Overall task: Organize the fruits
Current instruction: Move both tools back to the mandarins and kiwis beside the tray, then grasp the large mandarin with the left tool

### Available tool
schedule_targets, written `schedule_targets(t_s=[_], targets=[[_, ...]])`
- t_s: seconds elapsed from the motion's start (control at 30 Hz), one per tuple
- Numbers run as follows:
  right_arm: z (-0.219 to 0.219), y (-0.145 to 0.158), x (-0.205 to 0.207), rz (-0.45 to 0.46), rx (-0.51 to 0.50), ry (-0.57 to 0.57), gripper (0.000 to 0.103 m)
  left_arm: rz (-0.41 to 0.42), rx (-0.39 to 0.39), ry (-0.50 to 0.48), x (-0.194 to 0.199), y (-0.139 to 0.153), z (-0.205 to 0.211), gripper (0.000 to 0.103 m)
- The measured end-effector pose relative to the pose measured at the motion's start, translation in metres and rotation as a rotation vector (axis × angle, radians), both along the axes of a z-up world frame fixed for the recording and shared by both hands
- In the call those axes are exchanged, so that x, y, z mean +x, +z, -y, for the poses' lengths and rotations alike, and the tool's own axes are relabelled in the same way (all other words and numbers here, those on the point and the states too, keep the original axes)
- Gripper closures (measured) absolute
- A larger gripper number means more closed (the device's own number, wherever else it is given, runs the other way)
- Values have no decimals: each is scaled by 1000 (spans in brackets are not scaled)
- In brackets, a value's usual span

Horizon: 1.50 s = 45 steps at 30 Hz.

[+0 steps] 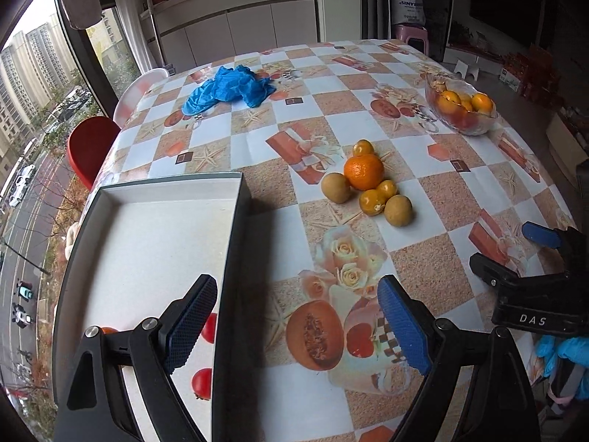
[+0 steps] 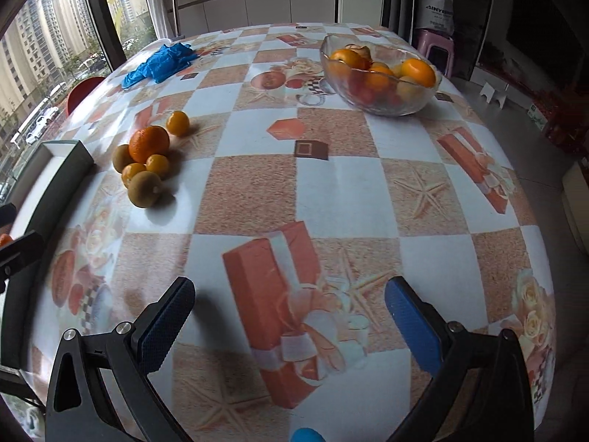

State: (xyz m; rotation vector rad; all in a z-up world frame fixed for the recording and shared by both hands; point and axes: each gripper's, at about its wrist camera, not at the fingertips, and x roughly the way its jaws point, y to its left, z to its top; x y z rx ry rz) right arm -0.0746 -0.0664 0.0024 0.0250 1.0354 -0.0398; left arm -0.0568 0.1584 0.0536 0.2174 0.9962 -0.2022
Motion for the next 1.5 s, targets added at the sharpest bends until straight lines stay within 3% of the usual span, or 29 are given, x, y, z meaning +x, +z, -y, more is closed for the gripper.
schedule_targets(t_s=[0.2, 0.4, 0.73, 0.87, 1.07, 1.27, 1.5], targets=[[3, -2, -14, 97, -5, 31, 0, -37, -29, -2, 29, -7, 21, 13], [3, -2, -15, 104, 0, 34, 0, -50, -73, 9, 62, -6, 39, 13], [4, -2, -16, 110, 10, 35, 0, -94, -34, -29, 101, -29, 74, 13], [4, -2, -16, 111, 12, 35, 0, -143, -1, -54, 106, -42, 82, 39], [4, -2, -16, 110, 10, 35, 0, -130, -15, -79, 106, -39, 88, 63], [4, -2, -16, 110, 9, 35, 0, -84, -60, -55, 95, -27, 81, 63], [4, -2, -16, 107, 4, 36, 0, 15, -68, -69, 54, -3, 63, 63]])
